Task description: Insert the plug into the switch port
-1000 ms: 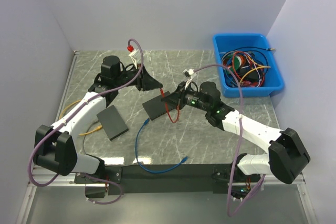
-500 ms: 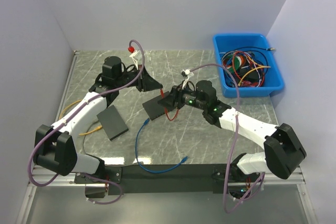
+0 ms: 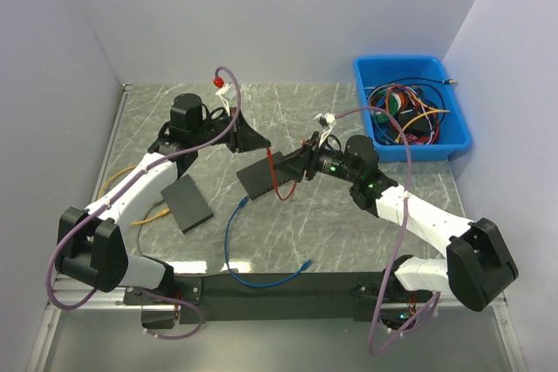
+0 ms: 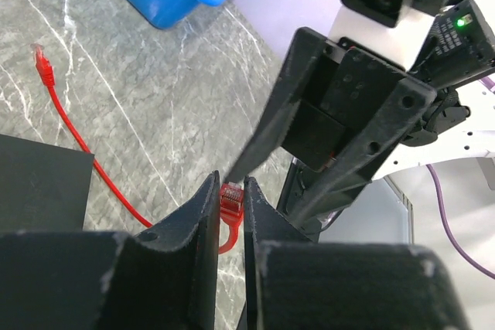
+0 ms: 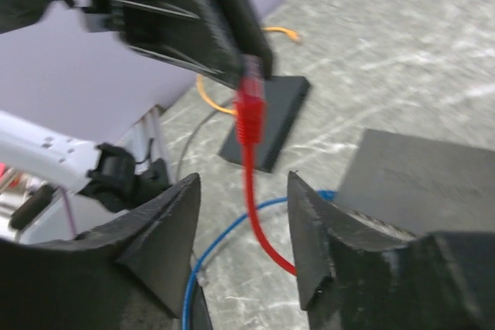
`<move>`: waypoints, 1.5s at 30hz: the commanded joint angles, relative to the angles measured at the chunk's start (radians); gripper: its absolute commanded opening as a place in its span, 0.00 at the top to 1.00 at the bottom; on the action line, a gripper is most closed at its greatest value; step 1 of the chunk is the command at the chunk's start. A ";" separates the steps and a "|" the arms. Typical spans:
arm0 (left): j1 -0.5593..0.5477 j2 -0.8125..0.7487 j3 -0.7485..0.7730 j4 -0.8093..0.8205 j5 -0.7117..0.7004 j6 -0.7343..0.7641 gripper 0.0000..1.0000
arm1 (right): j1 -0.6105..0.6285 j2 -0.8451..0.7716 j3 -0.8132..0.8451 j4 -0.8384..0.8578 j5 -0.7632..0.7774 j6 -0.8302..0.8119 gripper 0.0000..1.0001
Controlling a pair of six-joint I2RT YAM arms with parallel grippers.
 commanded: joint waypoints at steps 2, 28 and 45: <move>-0.010 -0.033 0.026 0.024 0.028 0.011 1.00 | -0.005 0.024 0.007 0.140 -0.095 0.052 0.47; -0.027 -0.032 0.034 0.003 0.015 0.028 1.00 | -0.022 0.088 0.056 0.215 -0.070 0.134 0.65; -0.034 -0.022 0.037 -0.010 -0.002 0.037 0.99 | -0.022 0.125 0.085 0.221 -0.078 0.151 0.83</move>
